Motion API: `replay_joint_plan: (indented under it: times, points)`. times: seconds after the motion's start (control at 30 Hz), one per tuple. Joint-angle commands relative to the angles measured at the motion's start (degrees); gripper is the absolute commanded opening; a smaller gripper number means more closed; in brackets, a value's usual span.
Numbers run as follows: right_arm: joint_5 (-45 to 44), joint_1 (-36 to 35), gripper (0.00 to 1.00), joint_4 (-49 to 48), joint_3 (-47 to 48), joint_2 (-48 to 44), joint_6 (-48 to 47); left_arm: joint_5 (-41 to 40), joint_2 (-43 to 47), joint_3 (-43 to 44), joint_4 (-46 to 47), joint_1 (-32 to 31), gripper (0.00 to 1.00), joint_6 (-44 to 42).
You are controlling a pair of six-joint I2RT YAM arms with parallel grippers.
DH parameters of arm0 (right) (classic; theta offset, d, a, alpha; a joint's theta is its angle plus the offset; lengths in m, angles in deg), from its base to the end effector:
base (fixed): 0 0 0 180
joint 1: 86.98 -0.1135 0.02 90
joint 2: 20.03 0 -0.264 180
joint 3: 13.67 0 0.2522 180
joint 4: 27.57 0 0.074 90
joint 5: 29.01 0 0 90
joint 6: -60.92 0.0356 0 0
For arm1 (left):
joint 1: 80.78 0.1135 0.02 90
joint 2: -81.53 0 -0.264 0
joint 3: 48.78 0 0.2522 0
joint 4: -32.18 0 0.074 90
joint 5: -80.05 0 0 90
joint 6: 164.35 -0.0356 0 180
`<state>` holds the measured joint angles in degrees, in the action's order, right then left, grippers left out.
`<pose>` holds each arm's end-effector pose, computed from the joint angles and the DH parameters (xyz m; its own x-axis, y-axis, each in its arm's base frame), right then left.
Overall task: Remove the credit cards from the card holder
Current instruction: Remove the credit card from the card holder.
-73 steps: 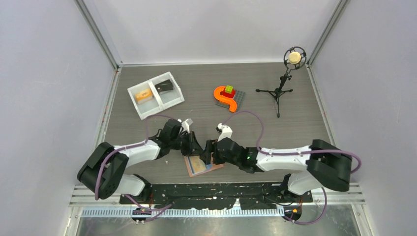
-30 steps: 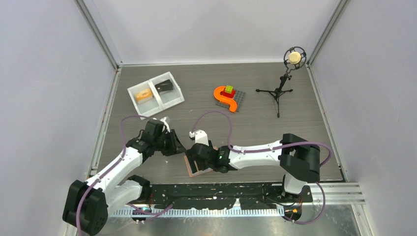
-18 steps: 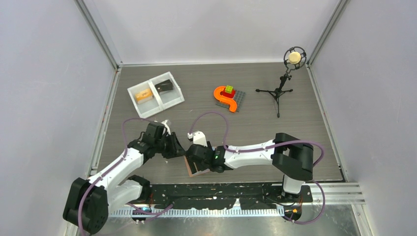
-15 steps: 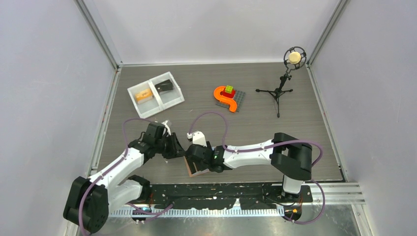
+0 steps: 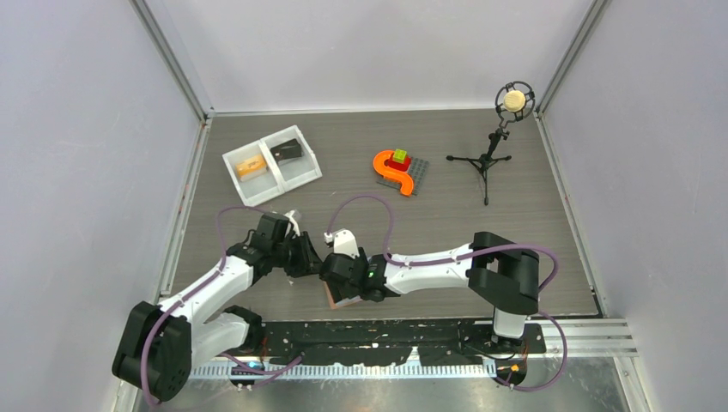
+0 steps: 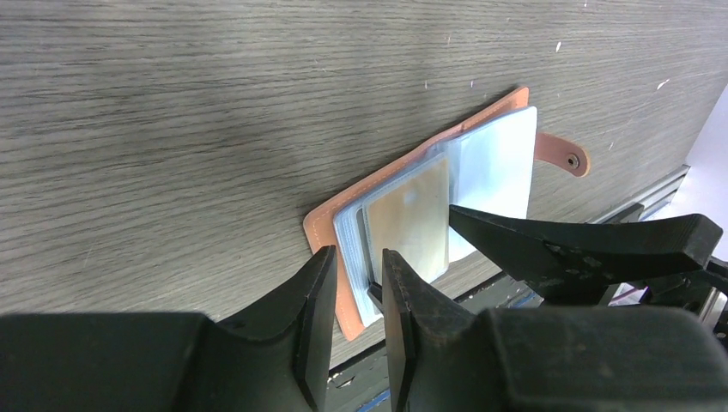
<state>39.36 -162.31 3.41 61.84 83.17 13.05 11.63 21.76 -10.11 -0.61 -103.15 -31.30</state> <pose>0.1037 0.3443 0.1619 -0.7311 -0.3305 -0.5968 -0.4858 0.8664 0.1153 0.1666 -0.0827 0.1643 -0.9244 -0.3060 -0.2278 -0.1049 0.7780 -0.6194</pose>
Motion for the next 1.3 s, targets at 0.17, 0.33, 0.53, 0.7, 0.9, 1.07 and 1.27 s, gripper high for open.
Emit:
replay_joint_plan:
  times: [0.17,0.33,0.53,0.7,0.9,1.07,1.27]
  points:
    - [-1.8,-0.3,0.66,-2.2,-1.0,-1.9,1.5,0.7,-0.2,-0.5,2.0,0.3,0.28,-0.9]
    - [-0.9,-0.1,0.63,-4.7,-2.3,-2.9,1.8,0.9,-1.0,-0.4,2.1,0.3,0.28,-1.6]
    - [-0.1,0.6,0.62,-7.6,-4.6,-5.1,2.4,1.2,-2.8,-0.5,2.6,0.3,0.28,-2.1]
    - [2.1,1.5,0.61,-12.7,-7.9,-6.8,2.4,1.7,-4.1,-0.4,3.3,0.3,0.28,-2.3]
    - [4.7,2.5,0.60,-17.8,-10.9,-7.9,3.3,2.1,-5.5,-0.3,4.2,0.3,0.27,-2.4]
    - [3.2,2.7,0.61,-17.7,-11.1,-9.1,2.8,1.9,-6.4,-0.3,4.4,0.3,0.27,-2.5]
    - [-1.2,2.1,0.61,-7.7,-7.3,-9.7,2.1,0.9,-4.8,-0.2,3.6,0.3,0.26,-2.0]
